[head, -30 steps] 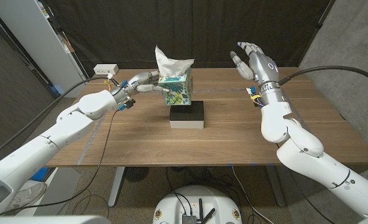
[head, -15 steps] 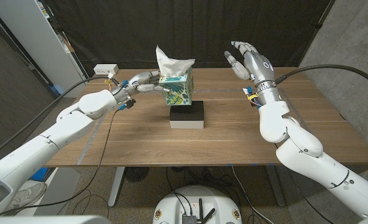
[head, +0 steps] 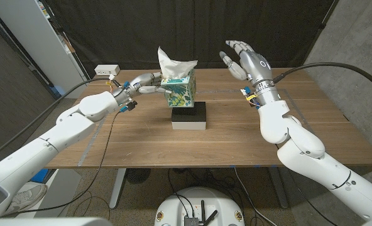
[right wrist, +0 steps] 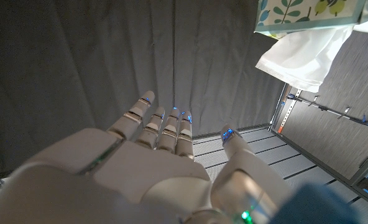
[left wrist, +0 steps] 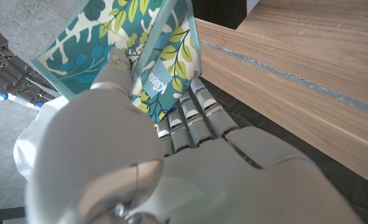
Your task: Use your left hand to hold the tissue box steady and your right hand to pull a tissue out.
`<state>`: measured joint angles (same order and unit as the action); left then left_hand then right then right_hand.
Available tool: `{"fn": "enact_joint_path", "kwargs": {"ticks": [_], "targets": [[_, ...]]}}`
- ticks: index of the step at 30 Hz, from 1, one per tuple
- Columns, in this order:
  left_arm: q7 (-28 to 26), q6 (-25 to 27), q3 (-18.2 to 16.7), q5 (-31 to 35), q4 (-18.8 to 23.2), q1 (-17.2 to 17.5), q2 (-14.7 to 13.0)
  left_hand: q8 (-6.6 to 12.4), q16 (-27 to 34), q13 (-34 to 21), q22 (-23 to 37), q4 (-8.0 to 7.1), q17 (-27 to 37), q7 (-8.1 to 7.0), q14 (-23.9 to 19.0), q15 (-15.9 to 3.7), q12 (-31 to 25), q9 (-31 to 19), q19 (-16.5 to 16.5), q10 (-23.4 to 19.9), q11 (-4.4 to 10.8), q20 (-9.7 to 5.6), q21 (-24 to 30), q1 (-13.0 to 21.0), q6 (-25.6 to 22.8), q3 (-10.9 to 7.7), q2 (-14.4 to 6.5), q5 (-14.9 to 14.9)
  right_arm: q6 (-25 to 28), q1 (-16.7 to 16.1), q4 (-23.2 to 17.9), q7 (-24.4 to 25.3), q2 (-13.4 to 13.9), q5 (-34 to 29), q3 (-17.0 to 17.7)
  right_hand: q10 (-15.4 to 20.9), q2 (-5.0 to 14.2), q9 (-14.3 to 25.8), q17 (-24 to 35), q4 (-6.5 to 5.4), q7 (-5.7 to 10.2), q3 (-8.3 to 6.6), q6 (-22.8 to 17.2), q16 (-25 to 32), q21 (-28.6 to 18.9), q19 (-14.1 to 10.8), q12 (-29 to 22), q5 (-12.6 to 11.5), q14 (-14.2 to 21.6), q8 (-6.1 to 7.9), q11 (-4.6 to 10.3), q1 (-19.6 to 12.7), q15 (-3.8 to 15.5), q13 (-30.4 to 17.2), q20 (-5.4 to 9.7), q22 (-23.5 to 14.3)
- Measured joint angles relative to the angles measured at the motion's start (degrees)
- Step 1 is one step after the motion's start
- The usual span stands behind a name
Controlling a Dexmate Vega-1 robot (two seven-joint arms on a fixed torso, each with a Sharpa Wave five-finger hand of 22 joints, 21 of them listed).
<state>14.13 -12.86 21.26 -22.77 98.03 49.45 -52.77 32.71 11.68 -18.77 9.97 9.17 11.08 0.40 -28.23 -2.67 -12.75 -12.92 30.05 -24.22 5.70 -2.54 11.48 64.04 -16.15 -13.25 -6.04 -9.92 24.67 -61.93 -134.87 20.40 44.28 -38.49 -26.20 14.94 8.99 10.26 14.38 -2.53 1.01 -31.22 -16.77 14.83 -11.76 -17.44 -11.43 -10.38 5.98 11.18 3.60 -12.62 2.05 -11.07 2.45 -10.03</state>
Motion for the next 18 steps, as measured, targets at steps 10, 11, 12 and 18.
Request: {"fn": "enact_joint_path", "kwargs": {"ticks": [10, 11, 12, 18], "targets": [[-0.27, 0.09, -0.11, 0.05, 0.66, 0.52, -0.18, 0.0, -0.04, 0.0, 0.07, 0.0, 0.0, -0.01, 0.0, 0.0, 0.0, 0.02, 0.0, 0.0, 0.0, 0.0, -0.01, -0.45, 0.0, -0.01, 0.45, 0.01, -0.75, 0.82, -0.53, -2.64, -0.23, -2.23, -0.89, 0.0, 0.0, 0.0, 0.15, 0.0, 0.0, 0.0, 0.0, 0.0, 0.0, 0.0, 0.0, 0.21, -0.23, 0.0, 0.0, 0.0, 0.22, 0.0, 0.0, 0.01], [-0.27, 0.09, -0.12, 0.05, 0.73, 0.56, -0.19, 0.0, -0.04, 0.0, 0.07, 0.0, 0.0, -0.01, 0.0, 0.0, 0.0, 0.02, 0.0, 0.0, 0.0, 0.0, -0.01, -0.45, 0.0, -0.01, 0.46, 0.01, -0.81, 0.82, -0.53, -2.9, -0.23, -2.43, -0.89, 0.0, 0.0, 0.0, 0.15, 0.0, 0.0, 0.0, 0.0, 0.0, 0.0, 0.0, 0.0, 0.22, -0.23, 0.0, -0.01, 0.0, 0.22, 0.0, 0.0, 0.01], [-0.27, 0.09, -0.13, 0.05, 0.82, 0.62, -0.21, 0.0, -0.04, 0.0, 0.07, 0.0, 0.0, -0.01, 0.0, 0.0, 0.0, 0.03, 0.0, 0.0, 0.0, 0.0, -0.01, -0.45, 0.0, -0.01, 0.46, 0.01, -0.93, 0.82, -0.53, -3.18, -0.23, -2.68, -0.89, 0.0, 0.0, 0.0, 0.15, -0.02, 0.0, 0.02, 0.0, 0.0, 0.0, 0.0, 0.0, 0.21, -0.23, 0.0, -0.01, 0.0, 0.22, 0.0, 0.0, 0.01], [-0.45, 0.3, -0.14, 0.13, 1.19, 0.86, -0.29, 0.0, -0.04, 0.01, 0.07, 0.0, 0.0, -0.01, 0.0, 0.0, 0.0, 0.02, 0.0, 0.0, 0.0, 0.0, -0.01, -0.45, 0.01, -0.01, 0.46, 0.01, -1.48, 1.25, -0.85, -4.42, -0.42, -3.78, -1.37, 0.01, 0.0, -0.01, 0.42, -0.25, 0.0, 0.25, 0.0, 0.0, 0.0, 0.0, 0.0, 0.21, -0.45, 0.0, -0.01, 0.0, 0.0, 0.0, 0.0, 0.01]]}}
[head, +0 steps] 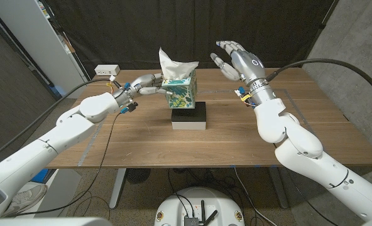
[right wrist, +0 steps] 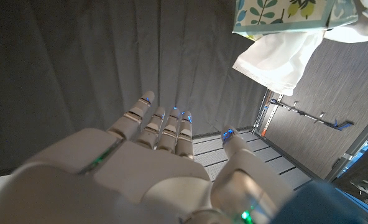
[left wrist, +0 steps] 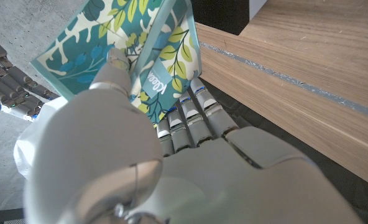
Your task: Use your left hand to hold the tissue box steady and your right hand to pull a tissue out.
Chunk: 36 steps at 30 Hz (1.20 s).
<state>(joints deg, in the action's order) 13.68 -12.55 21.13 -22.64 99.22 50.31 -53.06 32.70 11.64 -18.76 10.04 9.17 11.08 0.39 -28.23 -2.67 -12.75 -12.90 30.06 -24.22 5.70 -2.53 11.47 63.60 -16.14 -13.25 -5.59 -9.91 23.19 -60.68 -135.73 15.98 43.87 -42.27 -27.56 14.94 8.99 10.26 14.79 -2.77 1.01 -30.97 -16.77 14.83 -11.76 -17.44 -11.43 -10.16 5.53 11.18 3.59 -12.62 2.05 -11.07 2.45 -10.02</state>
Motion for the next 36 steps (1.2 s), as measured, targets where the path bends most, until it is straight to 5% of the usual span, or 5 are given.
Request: {"fn": "enact_joint_path", "kwargs": {"ticks": [27, 36], "targets": [[-0.53, 0.14, -0.05, 0.55, 0.38, 0.35, 0.09, -0.11, -0.01, -0.28, -0.05, 0.25, -0.04, -0.1, 0.0, 0.0, 0.0, -0.03, 0.0, 0.0, 0.0, 0.01, -0.1, 0.0, 0.09, -0.22, 0.01, -0.06, -2.17, 4.23, 0.39, -8.33, -2.27, -4.69, -3.23, -1.05, 0.0, 0.0, -0.01, 0.01, 0.84, -0.01, -0.21, 0.0, 0.0, 0.0, 0.22, -0.01, -0.61, 0.0, 0.19, 0.0, 0.0, 0.0, 0.0, 0.01], [-0.55, 0.18, 0.09, 0.65, 0.07, 0.1, 0.16, -0.15, -0.06, -0.28, -0.07, 0.25, 0.0, -0.1, 0.0, 0.0, 0.0, -0.02, 0.0, 0.0, 0.0, 0.01, -0.1, 0.01, 0.1, -0.22, 0.01, -0.06, -3.1, 6.28, 0.98, -12.19, -3.04, -5.45, -4.63, -1.66, 0.0, 0.0, -0.01, 0.17, 1.15, -0.17, 0.1, -0.01, 0.4, 1.04, 0.43, -0.02, -1.23, 0.0, -0.01, 0.0, -0.01, 0.0, -1.04, 0.01]]}}
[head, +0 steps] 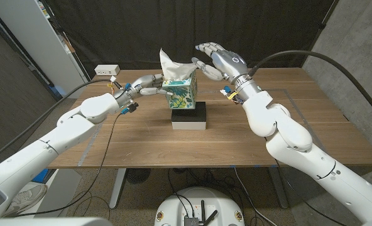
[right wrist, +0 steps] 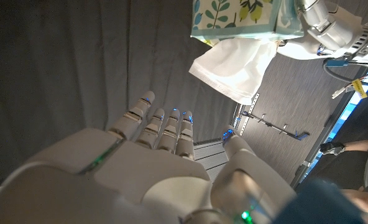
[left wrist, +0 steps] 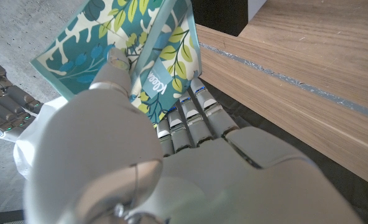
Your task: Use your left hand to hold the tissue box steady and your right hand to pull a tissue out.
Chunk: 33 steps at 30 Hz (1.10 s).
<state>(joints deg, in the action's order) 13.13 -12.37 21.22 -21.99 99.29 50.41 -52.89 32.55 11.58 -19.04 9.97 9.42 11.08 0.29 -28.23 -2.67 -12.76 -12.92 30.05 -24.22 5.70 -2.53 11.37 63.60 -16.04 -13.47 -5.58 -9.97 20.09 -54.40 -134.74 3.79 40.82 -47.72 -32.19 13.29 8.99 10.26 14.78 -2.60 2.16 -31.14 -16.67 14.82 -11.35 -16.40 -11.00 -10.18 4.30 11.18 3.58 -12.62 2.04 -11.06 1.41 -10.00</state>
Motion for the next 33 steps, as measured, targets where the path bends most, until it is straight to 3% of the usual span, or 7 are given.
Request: {"fn": "enact_joint_path", "kwargs": {"ticks": [11, 16, 33], "targets": [[0.45, 0.04, 0.49, 0.13, -0.94, -0.86, 0.42, 0.16, 0.0, 0.01, 0.09, -0.25, 0.0, 0.0, 0.0, 0.0, 0.0, 0.02, 0.0, 0.0, 0.0, 0.0, -0.01, -0.22, 0.0, -0.26, 0.21, 0.0, -0.96, 2.43, 1.14, -3.38, -1.07, -0.43, -1.5, -0.4, -0.01, 0.0, -0.15, 0.24, 0.2, -0.24, 0.2, -0.22, 0.0, 0.31, 0.0, 0.0, -0.61, 0.0, 0.01, -0.01, 0.0, 0.0, -0.31, 0.0], [0.65, 0.04, 0.68, 0.2, -1.36, -1.26, 0.61, 0.16, -0.01, 0.01, 0.09, -0.05, 0.0, 0.0, 0.0, 0.0, 0.0, -0.01, 0.0, 0.0, 0.0, 0.0, -0.01, -0.22, 0.0, -0.46, 0.19, 0.02, -1.63, 3.43, 1.66, -4.54, -1.4, -0.57, -2.16, -0.53, -0.58, 0.0, -0.27, 0.82, 0.41, -0.31, 0.41, -0.44, 0.0, -0.11, 0.0, 0.0, -0.61, 0.0, -0.13, -0.64, 0.0, 0.0, -0.73, 0.01], [1.42, 0.03, 1.37, 0.21, -3.14, -2.56, 1.47, 0.15, -0.11, 0.01, 0.08, -0.03, -0.03, -0.1, 0.0, 0.0, 0.0, -0.02, 0.0, 0.0, 0.0, 0.0, -0.07, -0.42, 0.1, -0.48, -0.05, 0.06, -4.01, 7.48, 4.18, -7.72, -3.32, -1.77, -4.51, -2.66, 0.75, 0.0, -0.95, 3.09, 1.12, -1.64, 1.12, -0.93, 0.0, 0.2, 0.42, 0.0, -1.23, -0.47, 0.62, -3.18, 0.01, 0.0, -1.02, 0.01]]}}
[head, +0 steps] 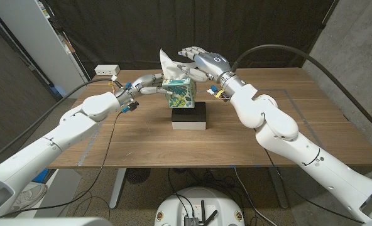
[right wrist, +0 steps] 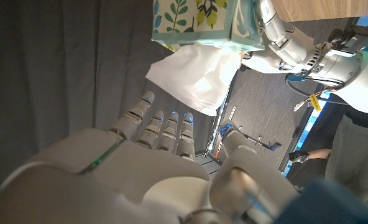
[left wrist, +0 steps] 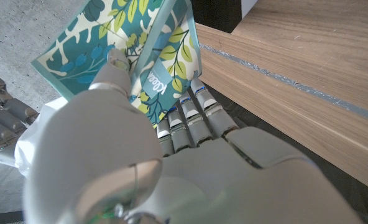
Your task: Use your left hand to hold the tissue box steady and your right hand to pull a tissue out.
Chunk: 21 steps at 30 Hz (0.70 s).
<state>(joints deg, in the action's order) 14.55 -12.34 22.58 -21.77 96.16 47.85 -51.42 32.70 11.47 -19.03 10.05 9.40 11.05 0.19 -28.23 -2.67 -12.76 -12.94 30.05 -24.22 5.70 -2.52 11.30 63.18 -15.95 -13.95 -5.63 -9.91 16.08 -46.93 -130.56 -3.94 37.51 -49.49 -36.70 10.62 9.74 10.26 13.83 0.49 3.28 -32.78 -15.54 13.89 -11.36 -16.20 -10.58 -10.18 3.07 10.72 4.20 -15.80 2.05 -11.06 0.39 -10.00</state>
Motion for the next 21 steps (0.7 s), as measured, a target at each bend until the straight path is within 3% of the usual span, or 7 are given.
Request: {"fn": "enact_joint_path", "kwargs": {"ticks": [10, 14, 19, 21], "targets": [[0.33, -0.01, 0.36, -0.04, -0.8, -0.78, 0.32, 0.17, 0.0, -0.27, -0.02, 0.0, -0.01, 0.0, 0.0, 0.0, 0.0, 0.02, 0.0, 0.0, 0.0, 0.0, 0.0, 0.0, 0.0, 0.01, 0.0, 0.06, -0.58, 1.79, 2.33, -1.24, -1.19, -1.28, -1.84, -2.05, -0.46, 0.3, -0.89, 3.76, 0.47, -0.42, 0.35, -0.62, 0.0, -0.03, 0.0, 0.0, -0.81, 0.0, 0.63, -2.72, 0.0, 0.0, 0.04, 0.0], [0.48, -0.01, 0.48, -0.05, -1.01, -1.04, 0.45, 0.18, 0.0, -0.27, -0.04, -0.17, -0.02, 0.0, 0.0, 0.0, 0.0, 0.02, 0.0, 0.0, 0.0, 0.0, -0.01, 0.01, 0.0, -0.17, 0.0, 0.14, -0.65, 2.26, 3.02, -1.35, -1.59, -1.88, -2.32, -2.16, -0.93, 0.3, -1.07, 5.07, 1.66, -0.28, -1.18, -0.62, -0.39, -0.93, 0.0, 0.0, -0.81, 0.59, 0.73, -4.04, 0.0, 0.0, 1.57, 0.0], [0.54, -0.01, 0.54, -0.12, -1.13, -1.16, 0.5, 0.18, -0.01, -0.27, -0.05, -0.24, 0.0, 0.0, 0.0, 0.0, 0.0, 0.04, 0.0, 0.0, 0.0, 0.0, -0.01, 0.0, 0.0, -0.25, 0.01, -0.06, -0.65, 2.52, 3.68, -1.35, -2.08, -2.38, -2.78, -1.4, 0.76, 0.71, -1.06, 5.88, 1.37, -0.52, -6.26, -0.62, -0.4, -1.35, -0.48, 0.0, -0.6, 2.35, 1.48, -5.75, -0.15, 0.0, 1.98, 0.0], [0.55, -0.01, 0.57, -0.13, -1.15, -1.19, 0.52, 0.18, -0.01, -0.27, -0.06, -0.24, 0.02, 0.0, 0.0, 0.0, 0.27, 0.04, 0.0, 0.0, 0.0, 0.0, -0.02, 0.0, 0.0, -0.25, 0.01, -0.06, -0.57, 2.53, 3.85, -1.21, -2.19, -2.84, -2.9, -0.87, 0.95, 0.91, -1.06, 6.55, 1.38, -0.93, -8.81, -0.58, -0.74, -2.15, -0.68, 0.0, 0.48, 3.07, 2.0, -7.97, -0.01, 0.0, 2.06, 0.0]]}}
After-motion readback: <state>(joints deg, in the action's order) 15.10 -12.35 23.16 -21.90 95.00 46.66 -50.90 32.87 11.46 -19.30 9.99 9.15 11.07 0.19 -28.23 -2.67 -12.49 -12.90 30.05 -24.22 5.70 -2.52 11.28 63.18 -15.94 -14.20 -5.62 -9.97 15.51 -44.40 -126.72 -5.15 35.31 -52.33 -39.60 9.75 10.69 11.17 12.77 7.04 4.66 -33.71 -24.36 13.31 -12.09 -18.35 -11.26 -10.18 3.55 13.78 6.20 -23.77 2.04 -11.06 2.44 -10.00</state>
